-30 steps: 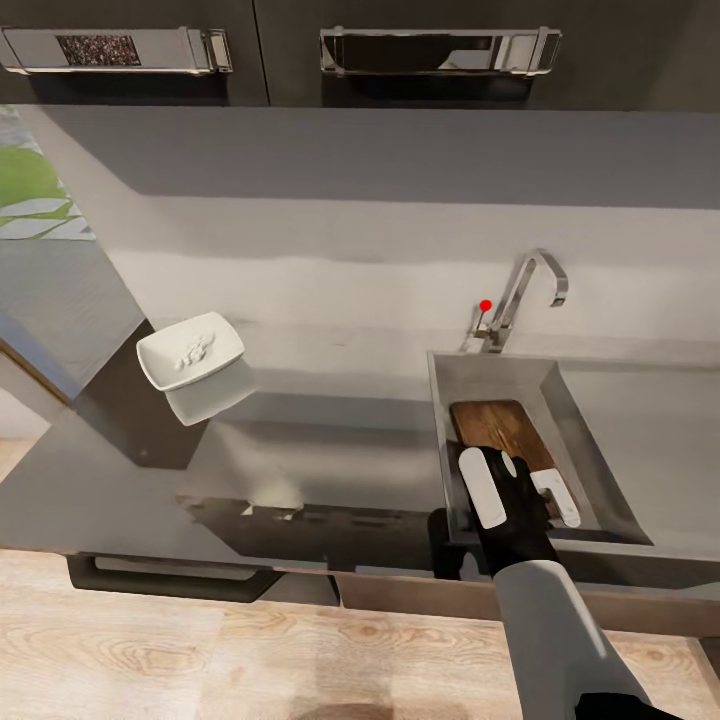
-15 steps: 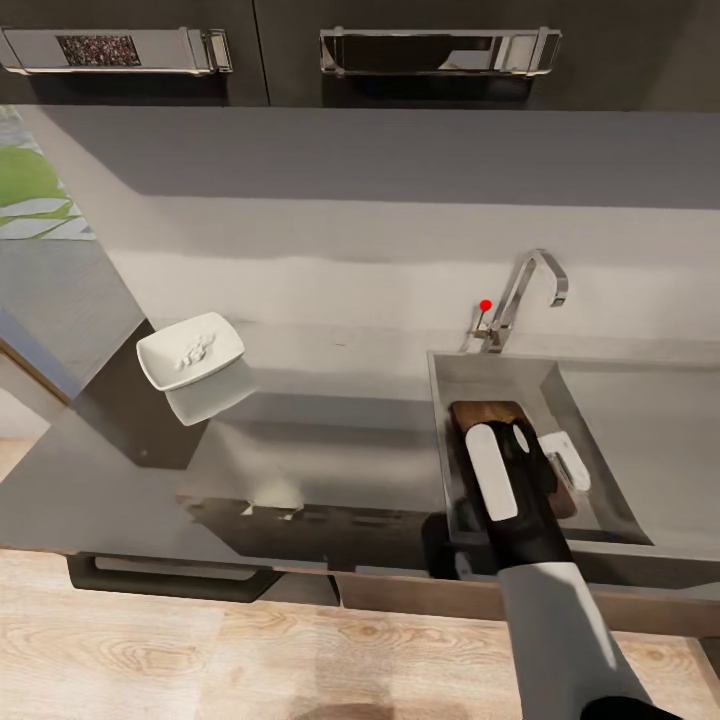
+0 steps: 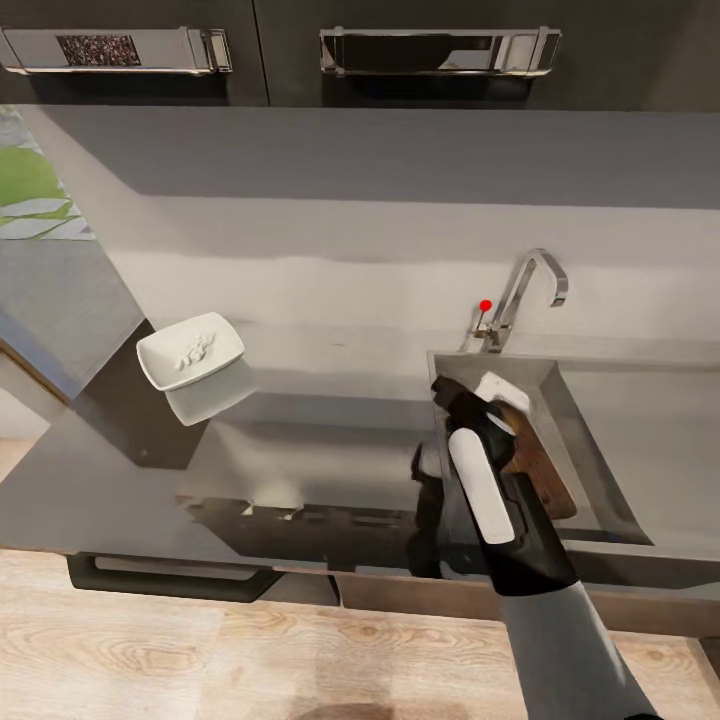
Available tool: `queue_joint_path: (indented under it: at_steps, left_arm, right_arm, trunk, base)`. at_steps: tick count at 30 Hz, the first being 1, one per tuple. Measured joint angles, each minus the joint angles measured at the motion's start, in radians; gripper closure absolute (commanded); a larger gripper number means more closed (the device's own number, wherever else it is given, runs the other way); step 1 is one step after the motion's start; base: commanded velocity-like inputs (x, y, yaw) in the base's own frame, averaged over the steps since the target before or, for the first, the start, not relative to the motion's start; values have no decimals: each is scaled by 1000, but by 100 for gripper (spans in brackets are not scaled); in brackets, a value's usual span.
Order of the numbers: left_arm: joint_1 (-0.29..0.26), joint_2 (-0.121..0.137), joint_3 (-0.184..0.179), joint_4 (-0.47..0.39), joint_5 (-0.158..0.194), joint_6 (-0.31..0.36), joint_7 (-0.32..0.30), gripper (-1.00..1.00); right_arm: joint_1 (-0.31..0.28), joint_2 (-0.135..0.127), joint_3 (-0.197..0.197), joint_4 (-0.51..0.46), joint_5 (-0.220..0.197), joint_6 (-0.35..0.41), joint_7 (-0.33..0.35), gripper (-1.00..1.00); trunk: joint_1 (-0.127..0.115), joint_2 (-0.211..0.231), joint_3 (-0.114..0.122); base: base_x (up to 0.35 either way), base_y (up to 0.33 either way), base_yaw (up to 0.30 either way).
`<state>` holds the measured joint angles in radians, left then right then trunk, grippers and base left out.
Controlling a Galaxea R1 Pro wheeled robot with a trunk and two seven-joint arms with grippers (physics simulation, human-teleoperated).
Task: In the kitchen, take the Vidalia onion out of the sink, dice it on the chopping board with the paring knife, put the diced onion into the bowl on the countertop, then place both the paring knife and the chopping board into the sink.
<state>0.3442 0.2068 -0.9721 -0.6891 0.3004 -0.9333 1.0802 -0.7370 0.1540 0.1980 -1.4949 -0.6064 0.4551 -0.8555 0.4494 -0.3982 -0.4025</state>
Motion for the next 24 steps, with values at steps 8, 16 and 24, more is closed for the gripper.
queue_joint_path:
  at_steps: [8,16,24]
  left_arm:
    - [0,0,1,0,0,0,0,-100]
    - [0,-1,2,0,0,0,0,-100]
    - [0,-1,2,0,0,0,0,-100]
  right_arm:
    - [19,-226,236,-12,3,-39,227,-100]
    - [20,-312,286,-19,-1,-141,287,-100]
    - [20,-314,287,-19,-3,-143,289,-100]
  trunk:
    - [0,0,0]
    - [0,0,0]
    - [1,0,0]
  base:
    - [-1,0,0]
    - [-161,0,0]
    - [-320,0,0]
